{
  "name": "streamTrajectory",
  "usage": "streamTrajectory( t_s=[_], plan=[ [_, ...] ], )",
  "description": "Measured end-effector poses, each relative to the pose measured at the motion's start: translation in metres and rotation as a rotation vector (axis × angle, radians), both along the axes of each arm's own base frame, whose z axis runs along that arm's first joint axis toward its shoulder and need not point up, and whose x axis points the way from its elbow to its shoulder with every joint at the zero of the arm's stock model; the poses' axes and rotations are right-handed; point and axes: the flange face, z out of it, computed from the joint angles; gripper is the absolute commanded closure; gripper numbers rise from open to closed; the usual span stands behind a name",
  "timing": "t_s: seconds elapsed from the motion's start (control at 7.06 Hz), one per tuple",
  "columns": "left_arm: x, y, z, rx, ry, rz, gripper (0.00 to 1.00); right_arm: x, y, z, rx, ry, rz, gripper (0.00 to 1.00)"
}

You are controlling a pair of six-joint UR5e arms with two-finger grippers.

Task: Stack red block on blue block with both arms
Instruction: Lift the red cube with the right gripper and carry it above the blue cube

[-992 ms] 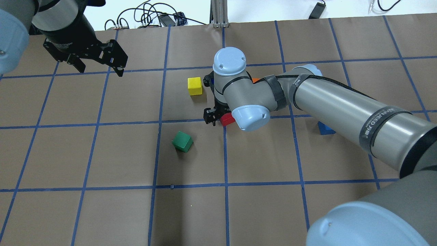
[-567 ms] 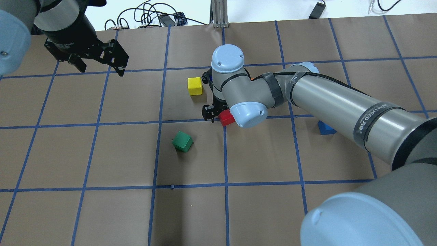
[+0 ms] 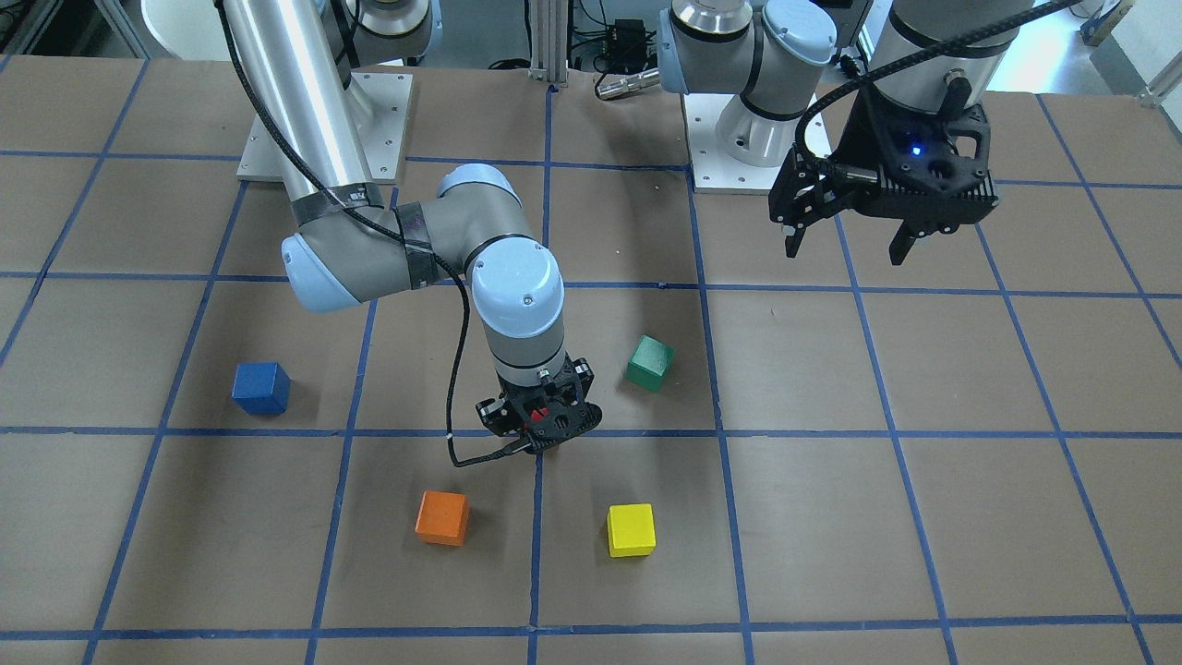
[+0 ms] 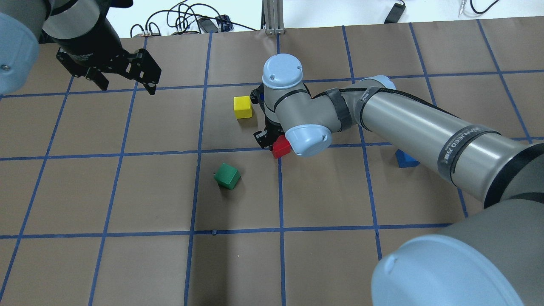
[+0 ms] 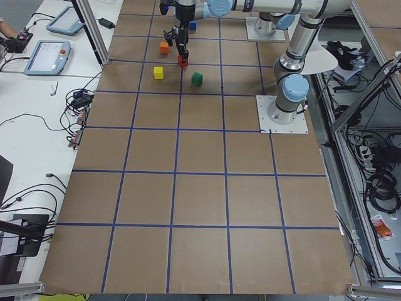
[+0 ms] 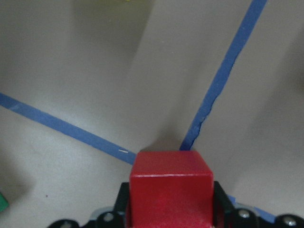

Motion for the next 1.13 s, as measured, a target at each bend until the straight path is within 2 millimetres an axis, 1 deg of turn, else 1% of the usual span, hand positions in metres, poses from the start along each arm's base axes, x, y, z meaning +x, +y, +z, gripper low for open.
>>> streamTrajectory(
  t_s=[0.14,0.28,0.43,0.57,0.71,0.85,0.99,1.13],
  plan=[
    [-0.002,0.0,-0.001,0.001,0.017,-0.007,0.0,-0.001,-0.001,0.004,0.0,-0.001,-0.003,1.0],
    [-0.003,0.001,-0.002,0.009,0.021,-0.01,0.0,-0.006,-0.005,0.022,-0.002,0.0,-0.014,1.0],
    [-0.004,0.004,-0.002,0.016,0.017,-0.012,0.0,-0.018,-0.011,0.054,0.005,0.007,-0.035,1.0],
    [-0.004,0.006,-0.003,0.017,0.016,-0.012,0.0,-0.043,-0.02,0.093,0.023,0.017,-0.077,1.0],
    [-0.004,0.006,-0.003,0.017,0.017,-0.012,0.0,-0.082,-0.028,0.129,0.04,0.023,-0.14,1.0],
    [-0.004,0.006,-0.004,0.017,0.019,-0.011,0.0,-0.13,-0.032,0.157,0.055,0.027,-0.219,1.0],
    [-0.005,0.006,-0.004,0.017,0.021,-0.011,0.0,-0.174,-0.032,0.178,0.073,0.03,-0.294,1.0],
    [-0.005,0.004,-0.004,0.018,0.021,-0.007,0.0,-0.216,-0.031,0.19,0.096,0.034,-0.364,1.0]
  ],
)
